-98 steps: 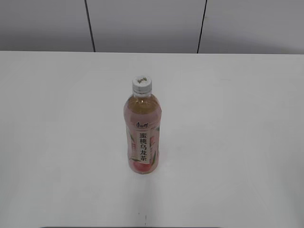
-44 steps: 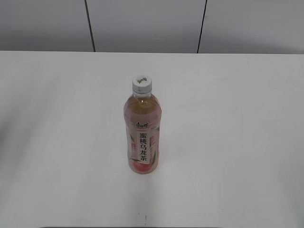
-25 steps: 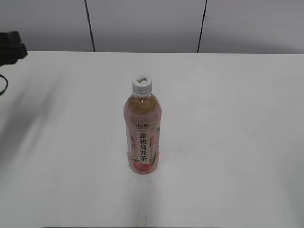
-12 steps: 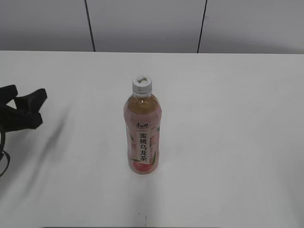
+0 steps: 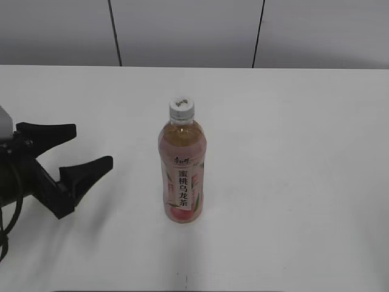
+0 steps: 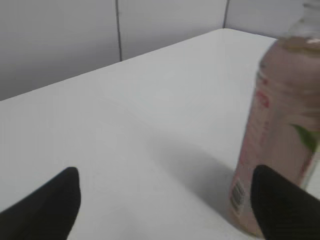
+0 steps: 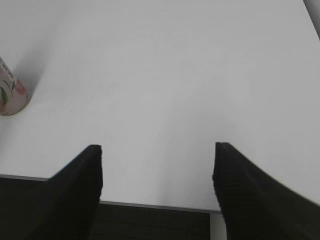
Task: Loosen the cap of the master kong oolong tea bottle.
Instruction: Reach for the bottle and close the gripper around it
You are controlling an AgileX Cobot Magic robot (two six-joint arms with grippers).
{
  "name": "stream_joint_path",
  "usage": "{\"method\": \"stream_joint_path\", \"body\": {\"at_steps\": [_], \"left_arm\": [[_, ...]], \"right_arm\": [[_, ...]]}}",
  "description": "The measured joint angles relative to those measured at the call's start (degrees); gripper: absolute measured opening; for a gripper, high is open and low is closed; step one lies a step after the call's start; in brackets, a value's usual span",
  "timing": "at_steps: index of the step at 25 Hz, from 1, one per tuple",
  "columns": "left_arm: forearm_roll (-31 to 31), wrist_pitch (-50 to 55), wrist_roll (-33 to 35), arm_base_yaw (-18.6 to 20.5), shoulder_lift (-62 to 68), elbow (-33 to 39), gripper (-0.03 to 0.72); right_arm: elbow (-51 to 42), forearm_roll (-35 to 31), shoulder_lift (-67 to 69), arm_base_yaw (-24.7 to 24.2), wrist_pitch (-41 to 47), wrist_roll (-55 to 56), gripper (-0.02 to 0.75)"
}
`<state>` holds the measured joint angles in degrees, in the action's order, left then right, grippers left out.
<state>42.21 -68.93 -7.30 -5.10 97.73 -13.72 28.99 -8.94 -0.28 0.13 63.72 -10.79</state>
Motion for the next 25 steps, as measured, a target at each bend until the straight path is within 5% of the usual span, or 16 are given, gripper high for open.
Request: {"method": "stream_joint_path", "body": {"at_steps": [4,13,25], "left_arm": [[6.47,0.0,-2.78,0.0,0.0,-2.09,0.661],[17.0,-0.06,-12.51,0.0,0.0,-8.11,0.659],[20.3,-0.13,-15.77,-2.23,0.0,-11.38,0.633]], "right_arm": [[0.0,0.0,0.0,0.0,0.0,0.0,0.524],[0.0,0.0,0.0,0.0,0.0,0.0,0.524],[0.0,0.0,0.0,0.0,0.0,0.0,0.524]]}}
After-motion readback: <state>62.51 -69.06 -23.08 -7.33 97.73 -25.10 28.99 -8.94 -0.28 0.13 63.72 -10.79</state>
